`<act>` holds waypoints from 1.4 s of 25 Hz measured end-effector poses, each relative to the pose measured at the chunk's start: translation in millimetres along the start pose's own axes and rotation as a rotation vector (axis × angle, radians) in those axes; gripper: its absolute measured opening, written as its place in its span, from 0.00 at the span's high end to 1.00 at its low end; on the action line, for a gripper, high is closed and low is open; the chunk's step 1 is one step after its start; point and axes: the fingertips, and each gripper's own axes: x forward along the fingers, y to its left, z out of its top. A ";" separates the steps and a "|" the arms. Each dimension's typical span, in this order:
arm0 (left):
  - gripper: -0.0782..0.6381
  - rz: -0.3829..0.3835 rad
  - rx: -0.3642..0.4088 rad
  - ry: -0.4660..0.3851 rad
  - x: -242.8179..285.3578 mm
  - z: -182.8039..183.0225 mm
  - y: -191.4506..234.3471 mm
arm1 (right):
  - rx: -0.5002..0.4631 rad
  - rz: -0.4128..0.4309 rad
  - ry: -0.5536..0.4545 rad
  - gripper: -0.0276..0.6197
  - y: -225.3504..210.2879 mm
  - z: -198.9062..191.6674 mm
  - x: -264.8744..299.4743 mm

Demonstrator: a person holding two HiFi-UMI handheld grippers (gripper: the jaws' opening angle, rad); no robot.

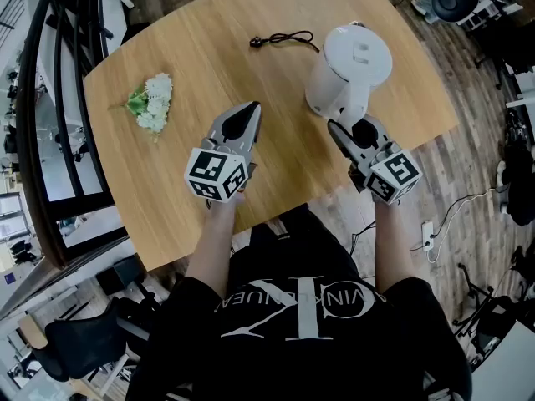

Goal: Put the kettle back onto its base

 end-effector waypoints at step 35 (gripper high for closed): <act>0.88 -0.094 0.031 -0.022 -33.3 6.2 -23.0 | 0.021 -0.235 -0.007 0.85 22.9 -7.2 -52.5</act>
